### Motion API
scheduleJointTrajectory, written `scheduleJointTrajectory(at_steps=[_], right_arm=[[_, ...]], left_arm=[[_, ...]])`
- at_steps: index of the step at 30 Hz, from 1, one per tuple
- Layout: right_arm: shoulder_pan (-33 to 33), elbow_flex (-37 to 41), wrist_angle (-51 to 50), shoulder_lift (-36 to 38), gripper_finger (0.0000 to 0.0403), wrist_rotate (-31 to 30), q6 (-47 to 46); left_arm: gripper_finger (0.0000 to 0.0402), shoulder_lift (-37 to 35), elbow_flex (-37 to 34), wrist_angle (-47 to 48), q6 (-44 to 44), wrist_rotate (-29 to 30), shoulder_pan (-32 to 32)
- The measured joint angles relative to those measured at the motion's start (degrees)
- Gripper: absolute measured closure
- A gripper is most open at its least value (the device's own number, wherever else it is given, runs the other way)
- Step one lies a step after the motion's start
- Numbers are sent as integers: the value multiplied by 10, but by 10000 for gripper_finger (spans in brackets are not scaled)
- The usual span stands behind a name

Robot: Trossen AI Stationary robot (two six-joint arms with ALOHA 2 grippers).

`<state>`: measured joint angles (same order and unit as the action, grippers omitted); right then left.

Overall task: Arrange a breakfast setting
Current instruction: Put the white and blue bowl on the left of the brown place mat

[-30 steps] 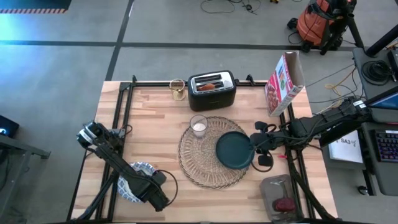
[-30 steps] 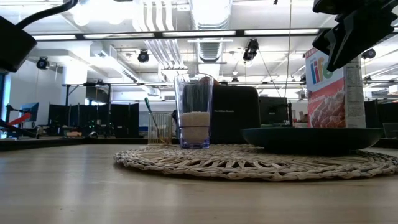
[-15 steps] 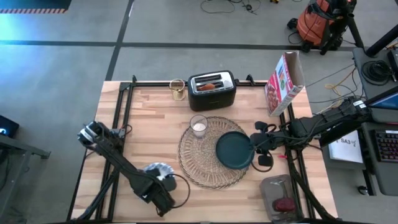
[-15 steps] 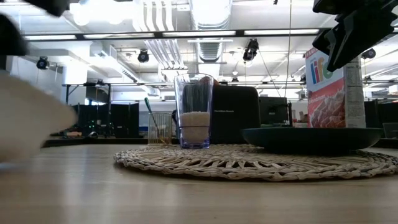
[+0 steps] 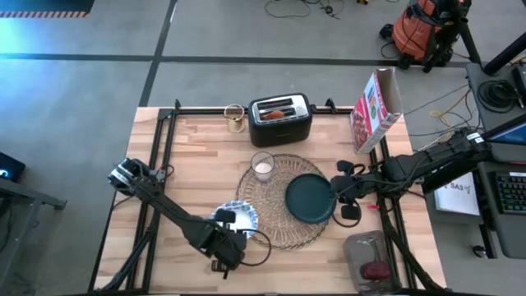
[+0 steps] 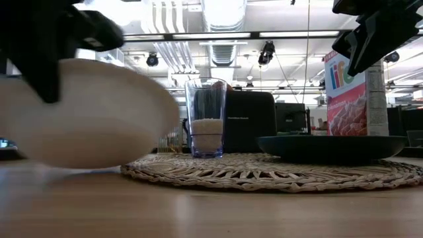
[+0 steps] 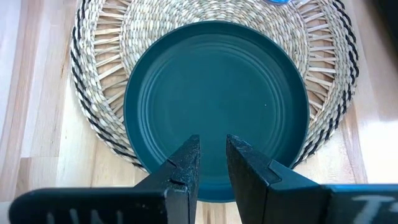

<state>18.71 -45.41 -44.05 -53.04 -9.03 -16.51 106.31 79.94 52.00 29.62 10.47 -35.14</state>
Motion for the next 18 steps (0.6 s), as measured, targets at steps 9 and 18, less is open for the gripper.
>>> scheduleJointTrajectory(at_steps=[9, 18], right_arm=[[0, 0, 0, 0, 335, 0, 0], [0, 0, 0, 0, 335, 0, 0]], left_arm=[[400, 10, 3, -54, -123, 12, 51], [400, 46, 26, -73, -205, 12, 89]])
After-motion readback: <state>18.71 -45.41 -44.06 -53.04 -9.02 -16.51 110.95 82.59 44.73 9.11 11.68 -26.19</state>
